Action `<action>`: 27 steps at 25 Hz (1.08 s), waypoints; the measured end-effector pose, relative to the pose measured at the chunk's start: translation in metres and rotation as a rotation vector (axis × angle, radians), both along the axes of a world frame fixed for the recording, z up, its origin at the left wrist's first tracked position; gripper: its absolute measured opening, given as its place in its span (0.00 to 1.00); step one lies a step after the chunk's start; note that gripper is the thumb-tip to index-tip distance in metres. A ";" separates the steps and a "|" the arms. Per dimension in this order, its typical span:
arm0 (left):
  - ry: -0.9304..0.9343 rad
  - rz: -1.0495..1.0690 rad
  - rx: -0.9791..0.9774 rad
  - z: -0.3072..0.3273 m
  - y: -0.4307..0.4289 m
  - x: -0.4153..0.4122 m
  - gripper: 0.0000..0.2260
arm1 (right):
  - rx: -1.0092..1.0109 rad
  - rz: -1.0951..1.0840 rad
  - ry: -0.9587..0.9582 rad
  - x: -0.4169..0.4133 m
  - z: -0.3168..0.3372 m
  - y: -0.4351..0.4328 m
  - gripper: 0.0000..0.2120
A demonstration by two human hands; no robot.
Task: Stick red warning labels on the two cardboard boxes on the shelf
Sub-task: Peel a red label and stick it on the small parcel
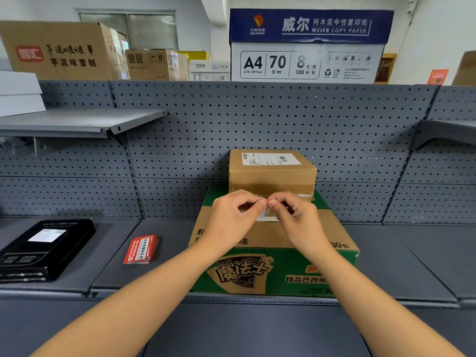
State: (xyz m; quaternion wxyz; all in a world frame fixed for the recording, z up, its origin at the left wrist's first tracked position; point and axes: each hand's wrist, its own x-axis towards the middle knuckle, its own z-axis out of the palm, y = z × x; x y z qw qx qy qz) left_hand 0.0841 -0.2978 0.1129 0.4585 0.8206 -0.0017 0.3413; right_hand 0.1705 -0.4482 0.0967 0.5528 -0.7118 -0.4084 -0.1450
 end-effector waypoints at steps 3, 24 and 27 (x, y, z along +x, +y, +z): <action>0.005 -0.001 -0.012 0.000 0.000 0.000 0.05 | -0.009 -0.009 -0.009 0.000 0.001 0.000 0.07; 0.044 -0.003 -0.576 0.022 0.019 0.025 0.09 | 0.409 0.154 0.661 0.036 0.025 -0.049 0.14; 0.030 -0.041 -0.681 0.023 0.018 0.023 0.08 | 0.525 0.225 0.785 0.038 0.023 -0.056 0.11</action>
